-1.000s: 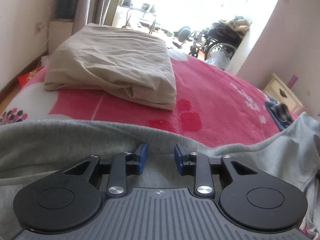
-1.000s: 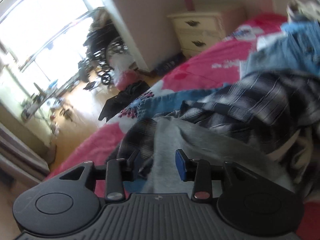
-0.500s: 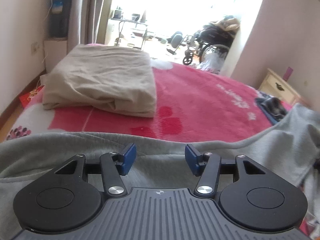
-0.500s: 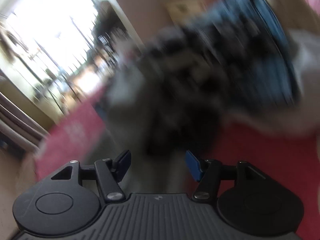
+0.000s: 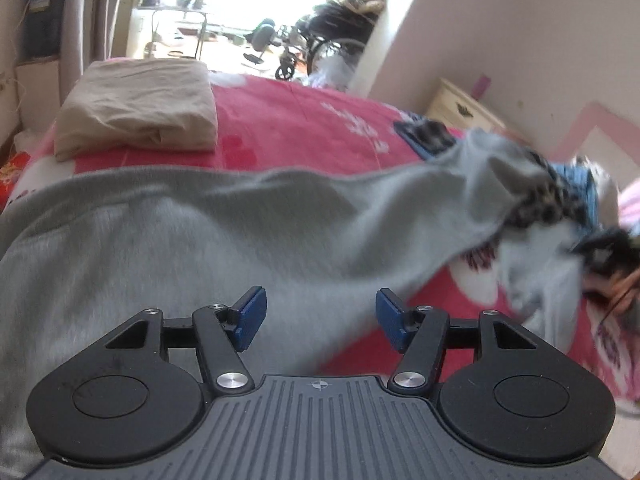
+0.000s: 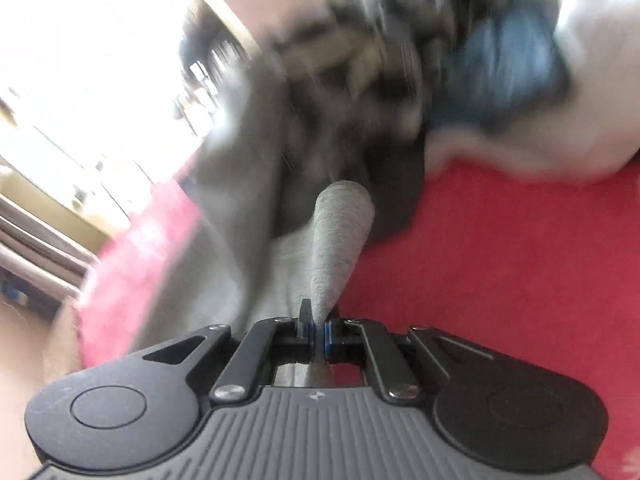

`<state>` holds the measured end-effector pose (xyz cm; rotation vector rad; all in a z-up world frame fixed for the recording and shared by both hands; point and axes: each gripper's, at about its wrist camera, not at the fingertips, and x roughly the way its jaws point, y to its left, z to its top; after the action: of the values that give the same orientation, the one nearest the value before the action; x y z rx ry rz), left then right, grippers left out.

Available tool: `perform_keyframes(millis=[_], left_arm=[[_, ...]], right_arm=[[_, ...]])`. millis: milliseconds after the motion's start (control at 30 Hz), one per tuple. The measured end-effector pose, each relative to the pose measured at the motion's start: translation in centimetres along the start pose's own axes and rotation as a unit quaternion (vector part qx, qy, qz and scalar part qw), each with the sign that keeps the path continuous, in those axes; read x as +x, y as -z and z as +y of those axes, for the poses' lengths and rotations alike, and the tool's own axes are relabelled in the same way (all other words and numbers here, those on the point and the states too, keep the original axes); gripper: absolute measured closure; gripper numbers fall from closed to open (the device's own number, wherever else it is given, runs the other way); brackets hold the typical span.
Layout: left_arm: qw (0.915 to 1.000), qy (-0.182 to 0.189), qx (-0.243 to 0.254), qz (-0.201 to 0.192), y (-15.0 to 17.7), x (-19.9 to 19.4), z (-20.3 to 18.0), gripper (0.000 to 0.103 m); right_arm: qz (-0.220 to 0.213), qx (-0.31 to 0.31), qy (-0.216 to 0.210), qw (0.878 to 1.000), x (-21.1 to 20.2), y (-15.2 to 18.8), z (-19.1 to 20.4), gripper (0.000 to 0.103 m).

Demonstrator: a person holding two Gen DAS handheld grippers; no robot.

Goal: Fold clothes

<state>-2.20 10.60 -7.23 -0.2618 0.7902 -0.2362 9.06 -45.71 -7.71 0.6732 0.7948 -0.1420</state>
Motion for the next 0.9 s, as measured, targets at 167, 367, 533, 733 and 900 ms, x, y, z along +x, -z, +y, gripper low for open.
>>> perform_keyframes(millis=[167,367,533,733,900], left_arm=[[0.9998,-0.002,-0.009,0.020,1.5,0.0,1.0,0.042],[0.9991,-0.004,-0.007,0.040,2.6,0.5,1.6,0.042],[0.9991,0.004,0.026,0.034,2.5,0.6,0.6,0.042],[0.9893,-0.021,0.129,0.065,2.8,4.3,-2.8,0.042],[0.9735,-0.045,0.205,0.091,3.1,7.6,-5.3,0.044]], right_arm=[[-0.101,0.011,0.021,0.995,-10.2,0.5,-1.6,0.097],[-0.038,0.060,0.166,0.984,-10.5,2.5,-8.4,0.077],[-0.016,0.144,0.235,0.961,-10.9,3.2,-12.7,0.071],[-0.093,0.106,0.181,0.973,-12.7,1.4,-7.6,0.066],[-0.063,0.041,0.086,0.993,-7.9,0.1,-1.1,0.066]])
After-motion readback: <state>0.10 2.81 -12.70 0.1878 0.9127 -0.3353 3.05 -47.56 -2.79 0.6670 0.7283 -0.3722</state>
